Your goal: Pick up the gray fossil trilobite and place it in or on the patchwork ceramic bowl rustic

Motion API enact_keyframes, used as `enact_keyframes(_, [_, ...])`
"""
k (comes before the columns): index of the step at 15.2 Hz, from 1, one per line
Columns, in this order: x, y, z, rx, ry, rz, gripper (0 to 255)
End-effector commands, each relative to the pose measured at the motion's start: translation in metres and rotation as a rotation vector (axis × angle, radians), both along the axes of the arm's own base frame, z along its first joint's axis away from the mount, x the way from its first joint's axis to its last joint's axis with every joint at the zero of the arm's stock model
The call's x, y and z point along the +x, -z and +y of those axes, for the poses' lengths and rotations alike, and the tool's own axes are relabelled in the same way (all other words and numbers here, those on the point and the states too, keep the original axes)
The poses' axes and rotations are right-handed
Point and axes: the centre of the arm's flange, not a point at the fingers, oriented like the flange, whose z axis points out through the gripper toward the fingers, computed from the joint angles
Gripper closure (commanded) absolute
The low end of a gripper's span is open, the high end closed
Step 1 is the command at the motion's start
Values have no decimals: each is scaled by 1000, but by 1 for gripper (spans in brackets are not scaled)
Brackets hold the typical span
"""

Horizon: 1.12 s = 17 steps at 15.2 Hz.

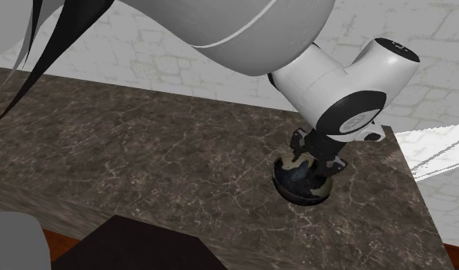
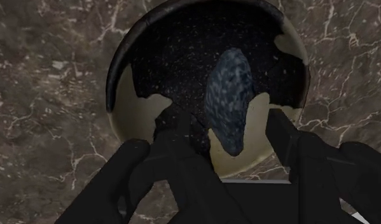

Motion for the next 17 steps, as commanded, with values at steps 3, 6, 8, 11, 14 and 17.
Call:
enact_keyframes(3, [0,0,0,0,0,0,0])
enact_keyframes(6, [0,-13,-2,0,0,0,0])
enact_keyframes(8, [0,-39,-6,0,0,0,0])
enact_keyframes(11, [0,-49,-7,0,0,0,0])
enact_keyframes(14, [0,-49,-7,0,0,0,0])
enact_keyframes(17, [0,-49,-7,0,0,0,0])
